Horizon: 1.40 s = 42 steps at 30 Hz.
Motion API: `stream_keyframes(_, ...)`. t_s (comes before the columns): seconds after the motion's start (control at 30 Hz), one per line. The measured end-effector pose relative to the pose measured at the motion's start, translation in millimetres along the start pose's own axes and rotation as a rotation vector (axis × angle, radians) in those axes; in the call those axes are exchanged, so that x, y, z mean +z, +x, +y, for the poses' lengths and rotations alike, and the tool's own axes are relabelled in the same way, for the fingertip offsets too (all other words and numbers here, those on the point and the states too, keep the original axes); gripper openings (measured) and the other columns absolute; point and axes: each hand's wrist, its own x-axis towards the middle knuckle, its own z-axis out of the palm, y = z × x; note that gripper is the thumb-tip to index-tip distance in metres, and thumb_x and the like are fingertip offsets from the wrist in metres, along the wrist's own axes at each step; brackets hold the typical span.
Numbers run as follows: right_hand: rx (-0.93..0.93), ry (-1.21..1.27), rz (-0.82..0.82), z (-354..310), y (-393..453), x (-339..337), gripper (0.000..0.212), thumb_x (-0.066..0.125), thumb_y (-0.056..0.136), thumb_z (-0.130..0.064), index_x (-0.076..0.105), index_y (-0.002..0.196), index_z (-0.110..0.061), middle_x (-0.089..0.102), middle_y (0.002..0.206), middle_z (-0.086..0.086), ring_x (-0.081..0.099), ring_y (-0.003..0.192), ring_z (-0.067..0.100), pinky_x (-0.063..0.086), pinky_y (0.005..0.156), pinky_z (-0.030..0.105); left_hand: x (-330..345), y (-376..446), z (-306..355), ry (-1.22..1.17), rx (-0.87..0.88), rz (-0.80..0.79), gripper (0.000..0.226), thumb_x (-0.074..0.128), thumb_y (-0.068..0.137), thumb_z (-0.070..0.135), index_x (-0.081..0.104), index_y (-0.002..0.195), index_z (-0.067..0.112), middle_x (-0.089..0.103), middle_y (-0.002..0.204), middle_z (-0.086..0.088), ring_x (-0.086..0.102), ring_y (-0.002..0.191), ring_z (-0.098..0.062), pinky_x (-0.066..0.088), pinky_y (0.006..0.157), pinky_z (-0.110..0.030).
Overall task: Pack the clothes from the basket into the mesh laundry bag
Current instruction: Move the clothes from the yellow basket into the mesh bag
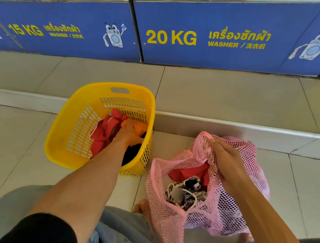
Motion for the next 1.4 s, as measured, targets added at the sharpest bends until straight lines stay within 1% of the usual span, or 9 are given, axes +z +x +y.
stream_keyframes(0.13,-0.009,0.004,0.002,-0.2,4.4,1.6,0.016,0.062,0.103,-0.027,0.077,0.104,-0.029,0.082,0.099,0.008,0.076,0.101,0.037,0.06,0.094,0.056,-6.4,2.3,-0.9,0.056,-0.063,-0.036,0.064,0.077,0.074,0.048,0.066,0.115,0.0,0.074,0.097,-0.017,0.072,0.086,-0.03,0.059,0.078,-0.038)
stream_keyframes(0.3,-0.032,-0.023,0.003,-1.6,2.2,5.1,0.023,0.064,0.102,-0.027,0.079,0.087,-0.035,0.083,0.093,-0.002,0.078,0.095,0.027,0.062,0.089,0.051,-32.7,-19.2,9.2,-0.173,-0.085,-0.034,0.052,0.079,0.066,0.06,0.07,0.072,0.009,0.069,0.066,-0.007,0.066,0.062,-0.024,0.056,0.065,-0.032)
stream_keyframes(0.6,-0.063,0.021,0.018,-21.1,-23.4,-5.5,0.015,0.062,0.102,-0.02,0.076,0.099,-0.025,0.079,0.104,0.008,0.075,0.094,0.022,0.06,0.09,0.043,-139.9,-103.6,44.7,-0.593,0.075,0.128,0.055,0.083,0.052,0.055,0.073,0.092,0.019,0.076,0.086,-0.008,0.073,0.085,-0.029,0.059,0.081,-0.052)
stream_keyframes(0.73,-0.072,0.045,0.038,-22.7,-28.3,-13.3,0.014,0.061,0.103,-0.019,0.074,0.106,-0.021,0.077,0.093,0.002,0.073,0.082,0.015,0.057,0.069,0.031,-163.4,-135.5,38.9,-0.733,0.187,-0.084,0.072,0.081,0.053,0.06,0.067,0.111,0.02,0.078,0.094,-0.007,0.075,0.083,-0.025,0.056,0.085,-0.054)
stream_keyframes(0.93,-0.06,0.045,0.044,-21.3,-23.5,-14.0,0.014,0.062,0.102,-0.02,0.075,0.101,-0.024,0.077,0.094,0.004,0.074,0.085,0.019,0.06,0.078,0.036,-99.2,-121.8,37.7,-0.92,0.074,-0.338,0.038,0.071,0.08,0.048,0.068,0.101,0.017,0.076,0.093,-0.008,0.074,0.073,-0.019,0.056,0.076,-0.036)
stream_keyframes(1.0,-0.05,0.036,0.046,-20.4,-21.4,-13.0,0.015,0.063,0.102,-0.021,0.074,0.095,-0.027,0.078,0.096,0.004,0.074,0.087,0.02,0.061,0.081,0.038,-72.8,-111.1,35.0,-0.949,0.032,-0.425,0.058,0.088,0.059,0.047,0.069,0.102,0.014,0.076,0.096,-0.011,0.075,0.077,-0.021,0.057,0.076,-0.036)
stream_keyframes(1.13,-0.029,0.019,0.062,-15.5,-15.5,-12.1,0.018,0.064,0.1,-0.022,0.077,0.089,-0.026,0.081,0.099,0.009,0.076,0.096,0.028,0.062,0.091,0.049,-58.2,-96.5,36.4,-0.954,0.03,-0.502,0.098,0.099,0.013,0.047,0.068,0.099,0.013,0.078,0.087,-0.009,0.076,0.072,-0.019,0.058,0.069,-0.034)
stream_keyframes(1.27,-0.029,0.015,0.054,-13.9,-10.3,-9.4,0.016,0.065,0.099,-0.025,0.08,0.097,-0.026,0.081,0.106,0.009,0.076,0.101,0.028,0.06,0.096,0.053,-70.4,-92.4,46.3,-0.763,0.09,-0.531,0.106,0.098,0.008,0.048,0.066,0.102,0.011,0.078,0.086,-0.011,0.076,0.068,-0.02,0.06,0.055,-0.03)
stream_keyframes(1.4,-0.032,0.007,0.056,-12.4,-8.3,-5.2,0.011,0.067,0.097,-0.027,0.078,0.099,-0.03,0.079,0.113,0.007,0.075,0.106,0.027,0.059,0.099,0.052,-82.1,-99.4,51.6,-0.528,0.094,-0.527,0.114,0.095,0.013,0.057,0.067,0.113,0.01,0.077,0.101,-0.014,0.075,0.081,-0.025,0.058,0.077,-0.035)
